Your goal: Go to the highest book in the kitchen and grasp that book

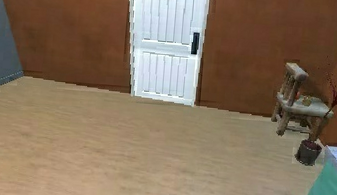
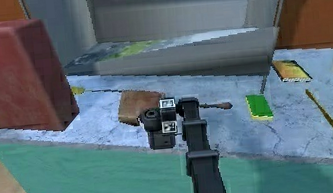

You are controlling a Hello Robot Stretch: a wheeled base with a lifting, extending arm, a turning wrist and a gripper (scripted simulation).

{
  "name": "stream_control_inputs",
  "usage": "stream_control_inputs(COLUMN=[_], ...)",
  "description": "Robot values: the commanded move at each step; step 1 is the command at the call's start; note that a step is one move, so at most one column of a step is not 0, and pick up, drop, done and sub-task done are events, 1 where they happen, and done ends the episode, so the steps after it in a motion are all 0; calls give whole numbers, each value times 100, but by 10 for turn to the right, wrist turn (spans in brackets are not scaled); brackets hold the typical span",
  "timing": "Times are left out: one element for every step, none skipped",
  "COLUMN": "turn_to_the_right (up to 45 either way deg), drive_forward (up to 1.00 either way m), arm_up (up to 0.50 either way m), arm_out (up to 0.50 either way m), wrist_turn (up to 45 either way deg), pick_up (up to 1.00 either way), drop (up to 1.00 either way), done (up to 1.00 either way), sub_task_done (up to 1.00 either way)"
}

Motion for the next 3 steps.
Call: stream_control_inputs(turn_to_the_right=[0, 0, 0], drive_forward=[0, 0, 0], arm_up=[0, 10, 0], arm_out=[0, 0, 0], wrist_turn=[0, 0, 0], pick_up=[100, 0, 0], drop=[0, 0, 0], done=[0, 0, 100], sub_task_done=[0, 0, 0])
